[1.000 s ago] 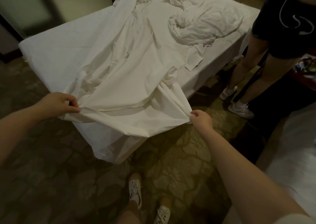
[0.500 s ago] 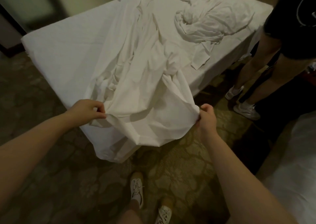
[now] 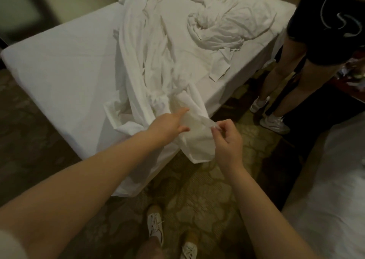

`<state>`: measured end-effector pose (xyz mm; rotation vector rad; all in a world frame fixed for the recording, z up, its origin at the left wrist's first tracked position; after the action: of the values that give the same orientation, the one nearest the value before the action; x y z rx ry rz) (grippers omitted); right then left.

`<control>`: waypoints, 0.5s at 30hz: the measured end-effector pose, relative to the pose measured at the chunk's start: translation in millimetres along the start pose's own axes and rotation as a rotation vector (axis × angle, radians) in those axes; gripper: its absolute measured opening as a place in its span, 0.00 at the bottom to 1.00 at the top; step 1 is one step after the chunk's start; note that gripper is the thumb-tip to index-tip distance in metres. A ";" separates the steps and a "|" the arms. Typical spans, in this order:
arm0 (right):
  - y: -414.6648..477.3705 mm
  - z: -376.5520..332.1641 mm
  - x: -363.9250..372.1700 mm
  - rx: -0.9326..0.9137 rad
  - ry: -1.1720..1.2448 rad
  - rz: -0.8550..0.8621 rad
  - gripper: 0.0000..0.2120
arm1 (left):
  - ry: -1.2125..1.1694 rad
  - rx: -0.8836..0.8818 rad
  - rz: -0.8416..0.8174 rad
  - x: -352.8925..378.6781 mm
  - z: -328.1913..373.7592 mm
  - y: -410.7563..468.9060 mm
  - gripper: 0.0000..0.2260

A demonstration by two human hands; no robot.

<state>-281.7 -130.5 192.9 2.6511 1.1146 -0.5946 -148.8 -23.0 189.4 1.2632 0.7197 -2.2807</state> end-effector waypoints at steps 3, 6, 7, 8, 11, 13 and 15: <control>-3.3 -9.0 -2.8 0.038 0.134 -0.079 0.10 | 0.024 0.063 0.054 0.2 18.5 18.1 0.21; 2.1 -17.9 -11.3 0.024 0.206 -0.051 0.09 | -0.052 0.089 0.147 -3.4 25.7 27.2 0.13; 4.8 -19.6 -15.7 0.026 0.231 -0.025 0.09 | -0.089 0.077 0.198 -6.0 24.2 29.2 0.13; 7.7 -20.4 -21.0 0.044 0.264 0.011 0.10 | -0.121 0.052 0.250 -9.3 20.8 31.5 0.14; 13.4 -21.9 -31.3 0.125 0.358 0.070 0.08 | -0.147 0.003 0.323 -18.9 9.0 39.9 0.13; 14.6 -24.1 -31.5 0.142 0.356 0.011 0.06 | -0.142 0.034 0.256 -21.9 7.7 44.5 0.13; 17.9 -22.1 -33.3 0.131 0.166 -0.051 0.12 | -0.162 0.068 0.199 -25.3 10.4 46.3 0.12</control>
<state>-283.7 -156.7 228.0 2.8355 1.2317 -0.4792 -115.5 -62.2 205.2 1.1104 0.4429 -2.2272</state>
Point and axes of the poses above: each hand's wrist, its own y-axis towards the middle knuckle, its own x-axis out of the palm, z = x × y, the point moved 3 cm from there along y, towards the middle knuckle, and after that the axes turned 3 degrees about x, right-handed, at the moved point
